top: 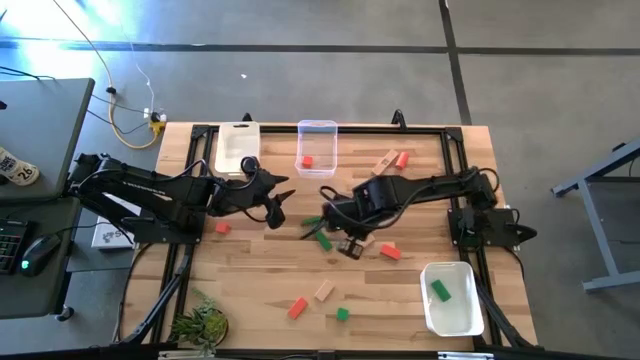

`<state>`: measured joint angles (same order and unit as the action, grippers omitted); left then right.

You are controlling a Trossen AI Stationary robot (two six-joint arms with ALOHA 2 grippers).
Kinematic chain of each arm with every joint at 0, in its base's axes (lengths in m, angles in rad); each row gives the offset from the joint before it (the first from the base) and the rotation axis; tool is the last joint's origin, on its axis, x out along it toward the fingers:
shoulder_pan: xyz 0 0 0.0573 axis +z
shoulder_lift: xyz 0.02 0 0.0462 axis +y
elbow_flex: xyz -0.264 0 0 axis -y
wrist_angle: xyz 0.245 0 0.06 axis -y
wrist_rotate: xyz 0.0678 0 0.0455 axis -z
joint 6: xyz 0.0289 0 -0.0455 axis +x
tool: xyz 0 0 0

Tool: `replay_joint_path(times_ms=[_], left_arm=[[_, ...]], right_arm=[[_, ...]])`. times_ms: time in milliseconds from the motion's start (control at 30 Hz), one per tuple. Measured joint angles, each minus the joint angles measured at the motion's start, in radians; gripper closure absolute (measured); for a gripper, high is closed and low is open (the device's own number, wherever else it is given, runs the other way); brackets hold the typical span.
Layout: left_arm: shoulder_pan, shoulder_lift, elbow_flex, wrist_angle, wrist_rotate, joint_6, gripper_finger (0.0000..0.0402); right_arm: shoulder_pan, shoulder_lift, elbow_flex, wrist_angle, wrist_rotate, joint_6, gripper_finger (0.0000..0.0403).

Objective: Sort & place blocks by color
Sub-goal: Put the green block into the bottom white bin

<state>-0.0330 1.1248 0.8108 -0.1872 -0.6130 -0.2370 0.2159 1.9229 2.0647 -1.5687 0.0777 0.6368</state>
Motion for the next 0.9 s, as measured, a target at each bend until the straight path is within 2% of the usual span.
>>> replay_joint_path(times_ms=[200, 333, 633, 900], left_arm=[[0.0, 0.0, 0.0, -0.011, 0.0, -0.041, 0.0234], [0.0, 0.0, 0.0, -0.011, 0.0, -0.052, 0.0234], [0.0, 0.0, 0.0, -0.053, 0.0, -0.171, 0.0234], [0.0, 0.0, 0.0, -0.186, 0.009, -0.377, 0.0234]], right_arm=[[0.049, -0.217, -0.344, -0.003, -0.027, 0.205, 0.0367], [0.103, -0.359, -0.517, 0.003, -0.073, 0.363, 0.0367], [0.252, -0.607, -0.768, 0.09, -0.232, 0.653, 0.0367], [0.344, -0.673, -0.957, 0.248, -0.46, 0.714, 0.0367]])
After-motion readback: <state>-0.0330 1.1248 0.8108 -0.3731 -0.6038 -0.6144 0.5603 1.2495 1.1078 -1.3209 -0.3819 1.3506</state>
